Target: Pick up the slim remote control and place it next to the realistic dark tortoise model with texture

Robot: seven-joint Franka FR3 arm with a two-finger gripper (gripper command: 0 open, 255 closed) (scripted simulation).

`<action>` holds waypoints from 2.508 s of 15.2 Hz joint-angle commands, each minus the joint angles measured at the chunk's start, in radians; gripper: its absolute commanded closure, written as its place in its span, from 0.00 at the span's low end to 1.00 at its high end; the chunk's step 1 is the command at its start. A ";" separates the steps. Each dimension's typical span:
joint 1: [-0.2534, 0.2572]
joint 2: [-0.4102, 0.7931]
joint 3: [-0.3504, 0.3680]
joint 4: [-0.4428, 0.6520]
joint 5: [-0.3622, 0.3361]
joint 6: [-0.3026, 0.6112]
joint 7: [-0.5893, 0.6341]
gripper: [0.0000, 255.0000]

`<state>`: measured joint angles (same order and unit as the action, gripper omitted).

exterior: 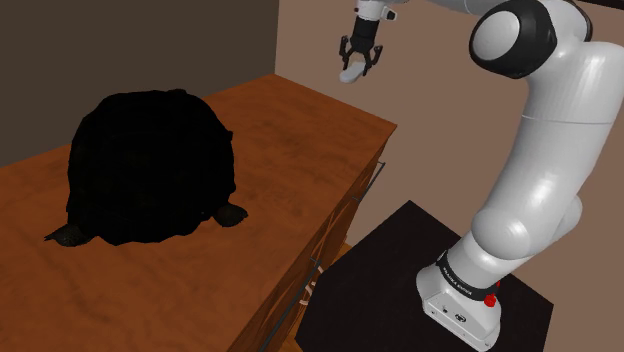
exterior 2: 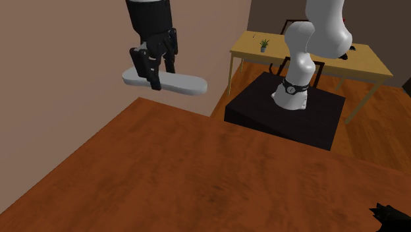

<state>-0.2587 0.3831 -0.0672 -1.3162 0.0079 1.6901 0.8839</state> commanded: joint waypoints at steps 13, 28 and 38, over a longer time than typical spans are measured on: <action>0.021 -0.038 0.007 0.102 -0.005 -0.140 0.028 1.00; 0.180 -0.468 0.126 -0.458 -0.017 -0.013 0.302 1.00; 0.256 -0.608 0.222 -0.632 0.015 0.020 0.466 1.00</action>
<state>-0.0048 -0.2189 0.1522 -1.9286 0.0214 1.6967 1.3455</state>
